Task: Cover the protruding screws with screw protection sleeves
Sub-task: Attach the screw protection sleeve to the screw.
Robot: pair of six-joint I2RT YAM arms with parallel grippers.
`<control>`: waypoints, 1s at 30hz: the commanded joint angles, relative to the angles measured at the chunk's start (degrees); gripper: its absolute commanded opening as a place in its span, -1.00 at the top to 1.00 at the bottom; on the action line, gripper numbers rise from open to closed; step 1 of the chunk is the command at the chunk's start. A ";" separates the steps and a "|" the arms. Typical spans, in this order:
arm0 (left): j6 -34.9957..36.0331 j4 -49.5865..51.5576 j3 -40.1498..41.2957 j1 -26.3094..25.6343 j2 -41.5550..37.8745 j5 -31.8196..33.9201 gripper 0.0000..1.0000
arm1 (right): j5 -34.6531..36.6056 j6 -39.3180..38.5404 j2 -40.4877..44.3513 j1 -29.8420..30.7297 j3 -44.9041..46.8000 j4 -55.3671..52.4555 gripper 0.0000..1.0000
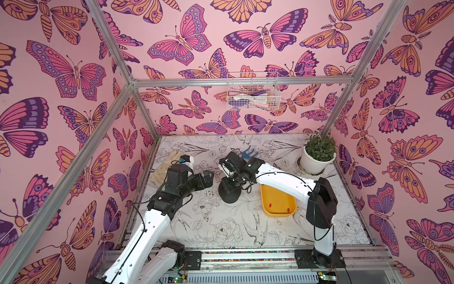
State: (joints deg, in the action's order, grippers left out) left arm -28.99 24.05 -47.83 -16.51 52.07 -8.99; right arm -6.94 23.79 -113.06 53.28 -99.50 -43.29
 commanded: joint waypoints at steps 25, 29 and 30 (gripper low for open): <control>2.09 1.61 0.44 0.43 -1.48 4.57 -1.00 | 2.61 -0.97 4.30 -1.24 2.99 2.28 0.70; 2.36 1.79 0.46 0.43 -1.71 6.06 -1.00 | 3.72 -1.11 6.44 -1.92 4.32 3.34 0.64; 2.44 1.76 0.39 0.41 -1.62 6.33 -1.00 | 3.73 -1.24 7.01 -2.17 4.72 3.72 0.64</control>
State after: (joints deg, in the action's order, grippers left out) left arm -27.81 25.10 -47.83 -16.47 51.09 -4.62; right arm -4.95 23.55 -109.43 51.94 -95.55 -40.71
